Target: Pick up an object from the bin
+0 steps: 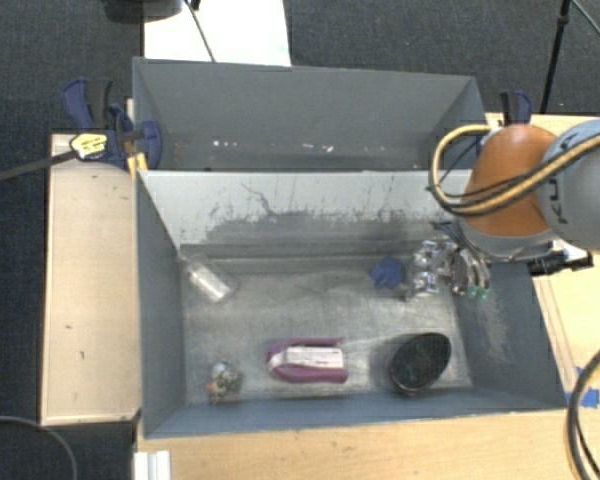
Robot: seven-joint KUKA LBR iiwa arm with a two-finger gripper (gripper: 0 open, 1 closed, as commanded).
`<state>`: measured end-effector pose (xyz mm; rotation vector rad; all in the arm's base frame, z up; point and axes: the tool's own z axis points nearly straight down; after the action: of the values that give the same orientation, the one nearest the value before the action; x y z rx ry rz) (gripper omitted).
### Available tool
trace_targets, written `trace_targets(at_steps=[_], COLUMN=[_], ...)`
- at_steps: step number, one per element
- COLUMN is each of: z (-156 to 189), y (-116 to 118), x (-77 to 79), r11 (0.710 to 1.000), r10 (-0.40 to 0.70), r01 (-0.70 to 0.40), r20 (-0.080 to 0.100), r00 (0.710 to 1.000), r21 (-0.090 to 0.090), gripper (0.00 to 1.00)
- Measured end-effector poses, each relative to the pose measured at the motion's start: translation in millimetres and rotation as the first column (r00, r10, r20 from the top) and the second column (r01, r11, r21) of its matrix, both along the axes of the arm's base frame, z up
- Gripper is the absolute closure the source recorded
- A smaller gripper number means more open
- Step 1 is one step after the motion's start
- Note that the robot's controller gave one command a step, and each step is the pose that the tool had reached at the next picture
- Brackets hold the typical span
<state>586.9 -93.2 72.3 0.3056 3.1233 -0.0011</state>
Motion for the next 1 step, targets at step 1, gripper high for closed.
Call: trace_targets(at_steps=[1], z=[-0.9], y=[-0.1], x=[-0.5], r11=[1.000], r10=[0.001], r01=[-0.001], r20=[0.000], r00=[1.000], r21=[-0.001], gripper=[0.00])
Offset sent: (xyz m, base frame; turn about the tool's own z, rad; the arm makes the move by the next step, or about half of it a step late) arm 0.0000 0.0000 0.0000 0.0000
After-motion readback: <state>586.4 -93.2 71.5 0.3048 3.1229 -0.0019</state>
